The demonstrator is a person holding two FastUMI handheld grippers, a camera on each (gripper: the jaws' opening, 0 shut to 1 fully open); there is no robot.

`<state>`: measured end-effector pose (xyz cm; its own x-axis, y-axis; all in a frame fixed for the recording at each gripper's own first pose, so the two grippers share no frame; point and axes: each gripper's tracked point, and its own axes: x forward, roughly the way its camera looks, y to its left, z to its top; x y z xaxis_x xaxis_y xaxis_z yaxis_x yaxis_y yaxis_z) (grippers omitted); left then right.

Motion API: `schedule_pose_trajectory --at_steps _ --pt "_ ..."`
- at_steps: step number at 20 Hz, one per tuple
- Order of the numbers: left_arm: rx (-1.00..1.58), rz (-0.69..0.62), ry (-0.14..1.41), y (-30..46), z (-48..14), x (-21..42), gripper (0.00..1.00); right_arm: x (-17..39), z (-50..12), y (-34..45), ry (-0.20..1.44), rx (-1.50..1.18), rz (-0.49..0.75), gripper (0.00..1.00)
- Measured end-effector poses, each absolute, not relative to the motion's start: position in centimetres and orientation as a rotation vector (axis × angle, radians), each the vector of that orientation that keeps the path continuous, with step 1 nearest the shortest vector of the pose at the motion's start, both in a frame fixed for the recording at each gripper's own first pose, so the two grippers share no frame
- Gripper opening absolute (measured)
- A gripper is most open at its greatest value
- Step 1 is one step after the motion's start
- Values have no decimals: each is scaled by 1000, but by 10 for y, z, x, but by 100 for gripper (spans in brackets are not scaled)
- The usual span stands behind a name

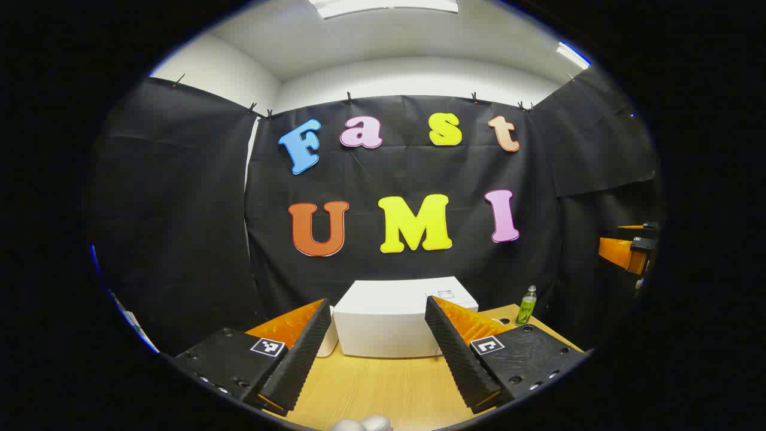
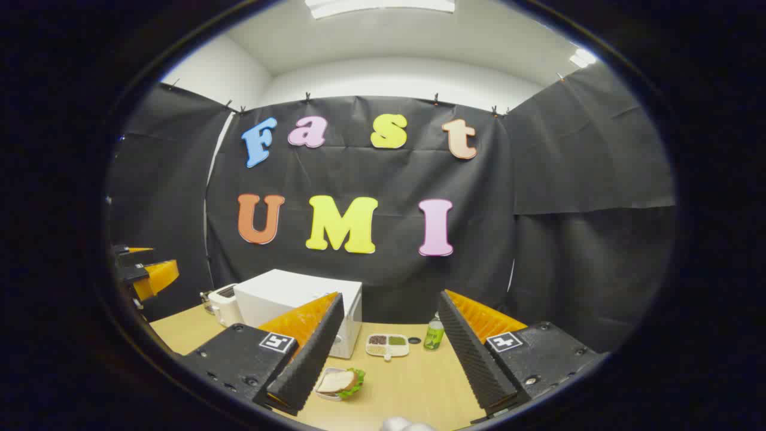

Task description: Open the microwave oven with the left hand, put the food in, and close the microwave oven.

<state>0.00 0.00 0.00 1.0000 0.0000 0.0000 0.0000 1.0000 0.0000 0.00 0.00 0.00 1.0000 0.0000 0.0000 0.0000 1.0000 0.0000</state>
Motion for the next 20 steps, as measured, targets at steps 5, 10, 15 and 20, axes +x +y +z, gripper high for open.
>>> schedule_pose_trajectory --at_steps 5,10,15,20 --pt "8 4 10 3 -5 5 96 2 2 1 1 5 4 93" --pt "21 -1 13 1 -8 13 96 3 3 0 -6 4 0 93" --pt "45 -11 -2 -7 -17 28 96 9 5 -2 -8 5 3 93" --pt "41 -70 -14 -46 -46 62 96 15 13 -10 -5 22 13 93"
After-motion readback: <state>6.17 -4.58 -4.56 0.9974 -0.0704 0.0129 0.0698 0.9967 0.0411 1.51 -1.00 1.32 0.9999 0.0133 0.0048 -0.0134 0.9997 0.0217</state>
